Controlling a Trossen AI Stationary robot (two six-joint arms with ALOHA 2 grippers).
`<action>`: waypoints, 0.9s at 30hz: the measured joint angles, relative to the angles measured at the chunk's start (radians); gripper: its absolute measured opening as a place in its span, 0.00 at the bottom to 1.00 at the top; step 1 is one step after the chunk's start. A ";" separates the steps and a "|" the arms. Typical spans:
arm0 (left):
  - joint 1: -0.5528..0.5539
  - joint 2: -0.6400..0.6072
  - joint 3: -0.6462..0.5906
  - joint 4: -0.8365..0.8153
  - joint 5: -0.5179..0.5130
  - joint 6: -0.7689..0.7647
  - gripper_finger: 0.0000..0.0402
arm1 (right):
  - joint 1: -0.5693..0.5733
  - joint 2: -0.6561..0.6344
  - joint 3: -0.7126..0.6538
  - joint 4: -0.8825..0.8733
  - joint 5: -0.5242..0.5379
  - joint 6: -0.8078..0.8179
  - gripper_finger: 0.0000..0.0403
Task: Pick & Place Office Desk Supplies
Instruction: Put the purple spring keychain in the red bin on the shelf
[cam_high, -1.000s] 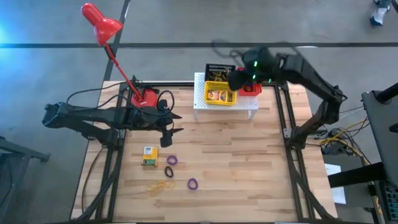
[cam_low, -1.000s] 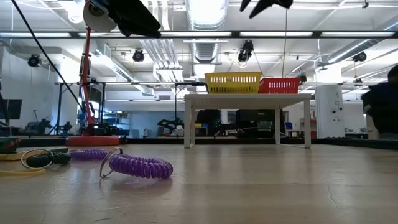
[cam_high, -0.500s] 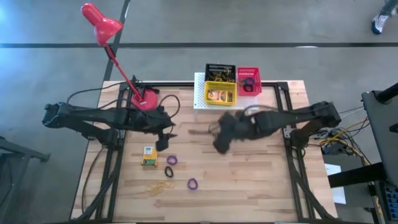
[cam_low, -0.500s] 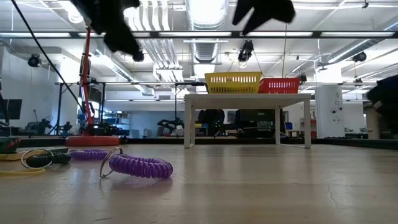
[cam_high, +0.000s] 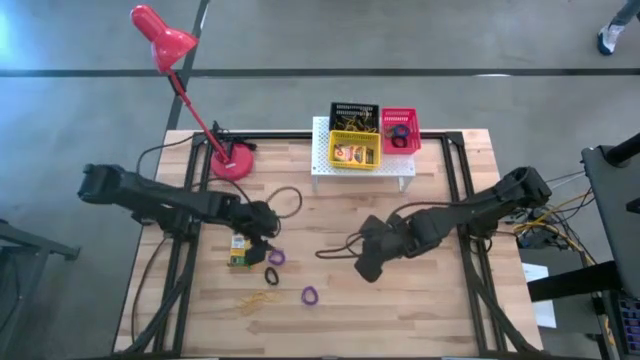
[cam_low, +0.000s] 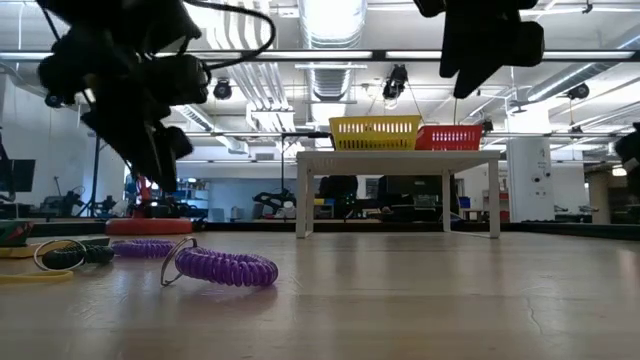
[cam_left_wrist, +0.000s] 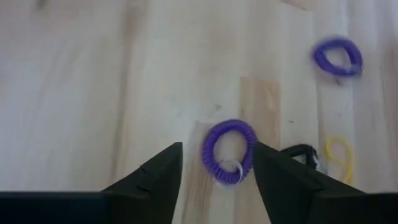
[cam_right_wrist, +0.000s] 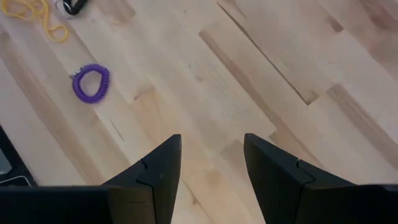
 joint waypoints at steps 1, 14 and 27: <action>-0.012 0.017 -0.008 0.034 0.001 0.053 0.47 | 0.000 0.000 0.000 0.003 0.000 -0.008 0.42; -0.076 0.256 -0.028 0.155 -0.095 0.363 0.36 | 0.000 -0.024 0.000 0.013 0.019 -0.045 0.42; -0.075 0.286 0.048 0.173 -0.056 0.352 0.03 | 0.035 -0.024 -0.044 0.090 0.171 -0.055 0.42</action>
